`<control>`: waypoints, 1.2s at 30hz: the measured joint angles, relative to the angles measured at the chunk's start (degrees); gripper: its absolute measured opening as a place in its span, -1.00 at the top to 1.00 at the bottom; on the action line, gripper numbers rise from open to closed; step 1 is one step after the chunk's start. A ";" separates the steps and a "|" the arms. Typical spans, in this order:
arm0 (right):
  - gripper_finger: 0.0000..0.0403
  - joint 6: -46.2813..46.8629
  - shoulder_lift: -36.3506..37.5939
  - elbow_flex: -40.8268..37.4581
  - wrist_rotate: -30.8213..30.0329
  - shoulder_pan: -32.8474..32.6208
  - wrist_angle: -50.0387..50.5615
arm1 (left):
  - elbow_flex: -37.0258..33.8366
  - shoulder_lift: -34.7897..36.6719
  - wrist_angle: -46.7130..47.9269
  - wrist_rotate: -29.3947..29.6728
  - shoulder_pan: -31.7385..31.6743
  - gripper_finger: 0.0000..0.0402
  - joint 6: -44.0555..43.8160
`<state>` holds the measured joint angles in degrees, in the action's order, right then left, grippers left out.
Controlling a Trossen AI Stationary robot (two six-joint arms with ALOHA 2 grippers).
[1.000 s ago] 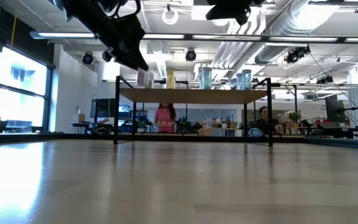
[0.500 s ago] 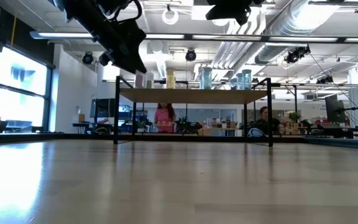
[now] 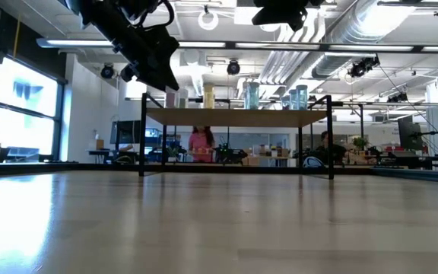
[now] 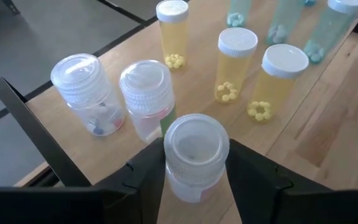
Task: Pick and place medicine bottles onto shelf by color
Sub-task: Put the white pill bottle on the shelf aligned with the other white pill bottles, then adjust the middle white pill bottle on the shelf
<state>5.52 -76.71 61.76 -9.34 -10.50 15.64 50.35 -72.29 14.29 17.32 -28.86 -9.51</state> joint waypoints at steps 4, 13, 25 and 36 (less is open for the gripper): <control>0.06 0.00 0.00 0.00 0.01 0.00 0.00 | -0.15 -0.06 0.53 -0.21 0.00 0.18 -0.34; 0.06 0.00 -0.02 0.00 0.01 0.00 0.00 | -0.20 -0.09 -0.48 -0.13 0.00 -0.07 -0.34; 0.06 0.00 -0.02 0.00 0.01 0.00 0.02 | -0.20 3.84 -2.60 3.68 0.00 -0.13 -0.34; 0.06 0.00 -0.02 0.00 0.01 0.00 0.02 | 5.17 7.53 -11.50 4.76 0.02 -0.13 4.08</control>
<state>5.52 -76.73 61.76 -9.32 -10.50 15.66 55.52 -64.76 2.79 22.09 -28.84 -5.43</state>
